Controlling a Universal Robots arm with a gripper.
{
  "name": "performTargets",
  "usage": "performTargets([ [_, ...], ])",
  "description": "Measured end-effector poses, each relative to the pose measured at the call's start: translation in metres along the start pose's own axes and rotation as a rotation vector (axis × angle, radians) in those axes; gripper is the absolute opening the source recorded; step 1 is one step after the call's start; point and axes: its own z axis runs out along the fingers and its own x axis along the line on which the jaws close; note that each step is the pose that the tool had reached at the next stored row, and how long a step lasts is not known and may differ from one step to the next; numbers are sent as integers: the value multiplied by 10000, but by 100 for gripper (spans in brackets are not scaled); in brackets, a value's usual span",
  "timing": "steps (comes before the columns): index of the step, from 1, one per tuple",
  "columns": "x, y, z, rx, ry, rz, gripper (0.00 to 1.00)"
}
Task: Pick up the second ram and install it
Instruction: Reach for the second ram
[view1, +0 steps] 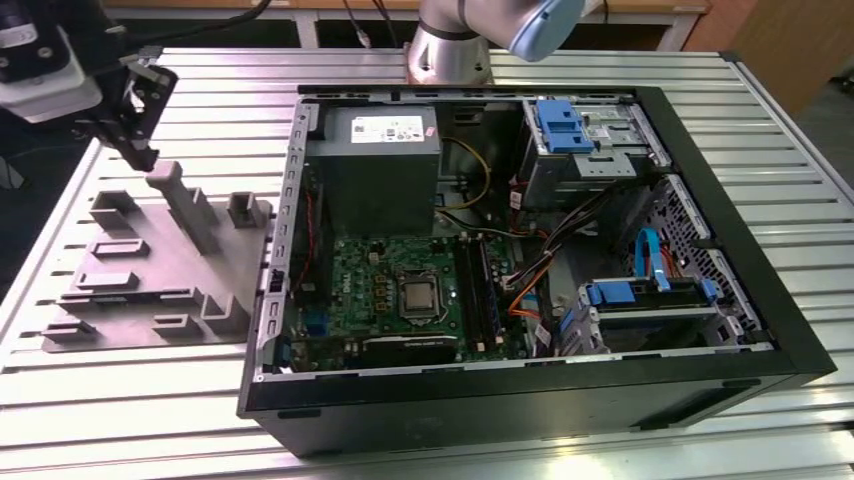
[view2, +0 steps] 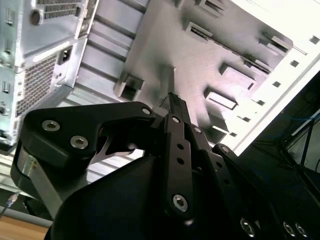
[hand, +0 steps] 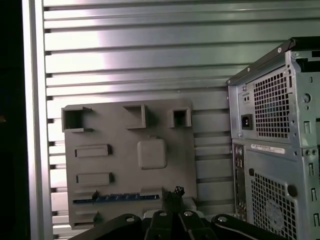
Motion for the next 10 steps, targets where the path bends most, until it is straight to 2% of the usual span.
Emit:
performTargets([
  [10, 257, -96, 143, 0, 0, 1, 10],
])
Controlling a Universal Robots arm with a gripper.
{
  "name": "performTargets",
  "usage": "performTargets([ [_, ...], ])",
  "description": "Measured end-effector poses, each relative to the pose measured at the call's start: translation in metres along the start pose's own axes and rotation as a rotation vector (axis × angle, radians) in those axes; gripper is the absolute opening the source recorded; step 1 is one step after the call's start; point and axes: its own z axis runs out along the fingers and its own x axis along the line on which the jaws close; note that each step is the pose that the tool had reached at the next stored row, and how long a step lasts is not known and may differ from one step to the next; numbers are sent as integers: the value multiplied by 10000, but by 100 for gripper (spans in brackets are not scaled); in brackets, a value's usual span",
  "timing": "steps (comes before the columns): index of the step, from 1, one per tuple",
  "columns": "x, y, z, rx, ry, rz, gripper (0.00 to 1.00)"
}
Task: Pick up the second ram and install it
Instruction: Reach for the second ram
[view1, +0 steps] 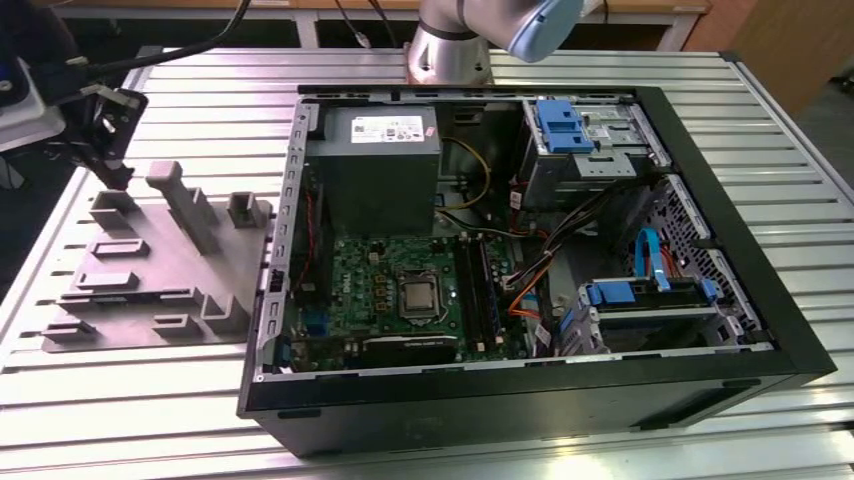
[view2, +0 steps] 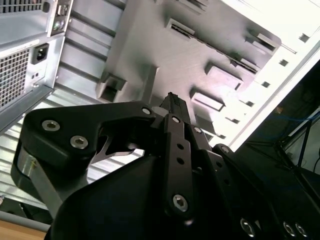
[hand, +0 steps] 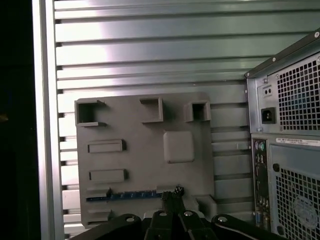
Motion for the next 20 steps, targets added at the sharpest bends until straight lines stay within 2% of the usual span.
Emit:
performTargets([
  [10, 184, -68, 171, -1, 0, -1, 10],
  [20, 283, -172, 345, 0, 0, 0, 10],
])
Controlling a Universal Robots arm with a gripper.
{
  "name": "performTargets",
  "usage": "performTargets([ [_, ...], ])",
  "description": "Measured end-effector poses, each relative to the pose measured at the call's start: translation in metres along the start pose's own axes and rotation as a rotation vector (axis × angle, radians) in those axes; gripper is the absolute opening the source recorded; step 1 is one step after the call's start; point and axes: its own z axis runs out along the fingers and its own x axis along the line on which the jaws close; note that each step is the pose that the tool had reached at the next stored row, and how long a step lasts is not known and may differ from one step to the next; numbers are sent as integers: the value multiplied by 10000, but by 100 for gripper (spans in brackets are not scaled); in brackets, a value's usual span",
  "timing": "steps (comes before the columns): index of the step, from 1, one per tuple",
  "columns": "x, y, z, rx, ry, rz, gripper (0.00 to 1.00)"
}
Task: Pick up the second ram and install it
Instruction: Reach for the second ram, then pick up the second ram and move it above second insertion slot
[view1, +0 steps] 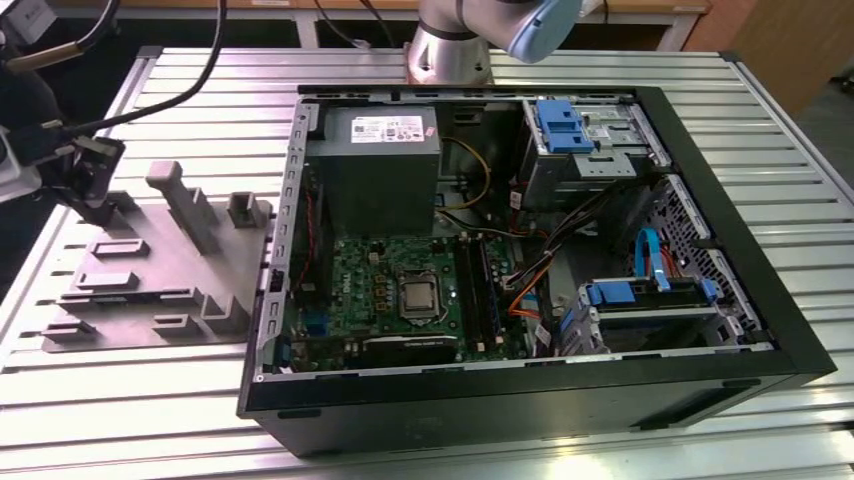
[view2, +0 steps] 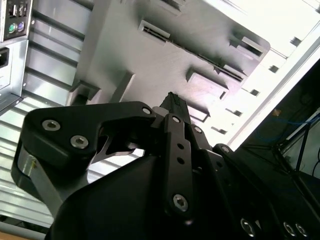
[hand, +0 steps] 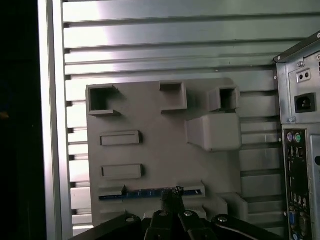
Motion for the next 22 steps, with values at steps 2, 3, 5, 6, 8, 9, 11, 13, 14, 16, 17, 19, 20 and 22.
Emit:
performTargets([
  [2, 12, -25, 36, 0, 0, 0, 10],
  [3, 19, -35, 53, -1, -1, 0, 10],
  [5, 36, -50, 88, 0, -1, 1, 10],
  [6, 46, -58, 106, -1, -1, 0, 10],
  [8, 71, -72, 141, 1, 0, 0, 10],
  [9, 83, -78, 159, 0, 0, 0, 10],
  [11, 104, -93, 193, 0, -1, -2, 10],
  [13, 117, -103, 219, -1, -2, 0, 10],
  [14, 118, -102, 221, -1, -2, 0, 10],
  [16, 118, -103, 220, 0, 0, 0, 10],
  [17, 118, -103, 222, 0, 0, 0, 10],
  [19, 118, -103, 224, 0, 0, 0, 10],
  [20, 118, -103, 224, 0, 0, 0, 10],
  [22, 118, -103, 224, 0, 0, 0, 10],
])
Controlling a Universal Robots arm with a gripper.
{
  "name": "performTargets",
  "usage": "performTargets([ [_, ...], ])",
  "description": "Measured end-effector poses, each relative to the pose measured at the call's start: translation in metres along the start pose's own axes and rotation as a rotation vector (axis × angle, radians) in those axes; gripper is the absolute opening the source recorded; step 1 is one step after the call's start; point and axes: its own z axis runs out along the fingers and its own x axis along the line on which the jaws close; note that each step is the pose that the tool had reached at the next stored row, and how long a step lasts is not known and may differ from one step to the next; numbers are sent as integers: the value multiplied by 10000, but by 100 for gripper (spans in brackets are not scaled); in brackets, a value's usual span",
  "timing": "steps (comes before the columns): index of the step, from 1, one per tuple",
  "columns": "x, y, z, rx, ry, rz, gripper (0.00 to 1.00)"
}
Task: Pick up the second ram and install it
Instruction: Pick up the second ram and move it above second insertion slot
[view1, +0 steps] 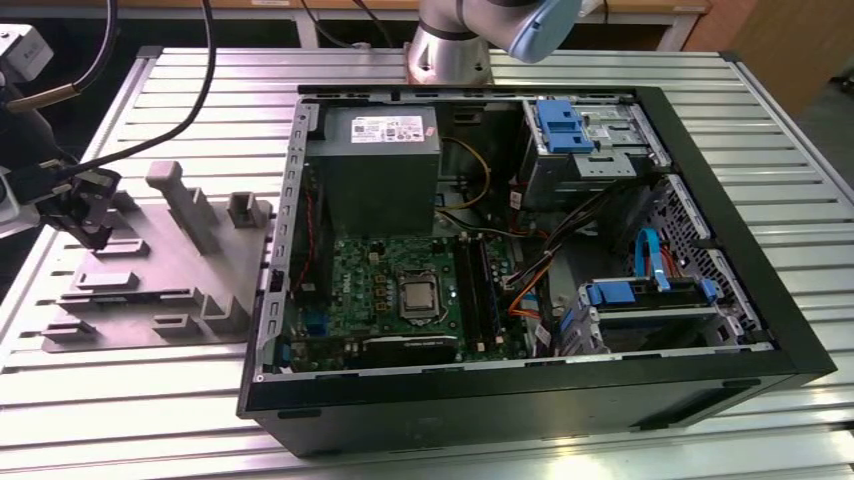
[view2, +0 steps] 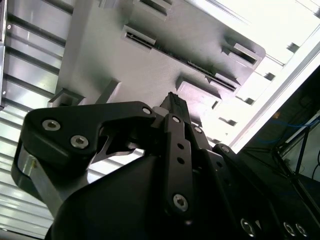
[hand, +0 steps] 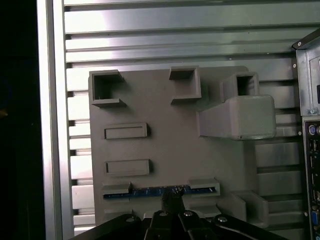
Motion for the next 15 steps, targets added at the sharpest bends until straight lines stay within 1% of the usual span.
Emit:
performTargets([
  [6, 0, 0, 2, 0, 0, 0, 10],
  [8, 0, 0, 6, -3, 2, -73, 10],
  [9, 0, 0, 9, -7, 8, -199, 10],
  [15, 1, -2, 38, -32, 57, -1293, 10],
])
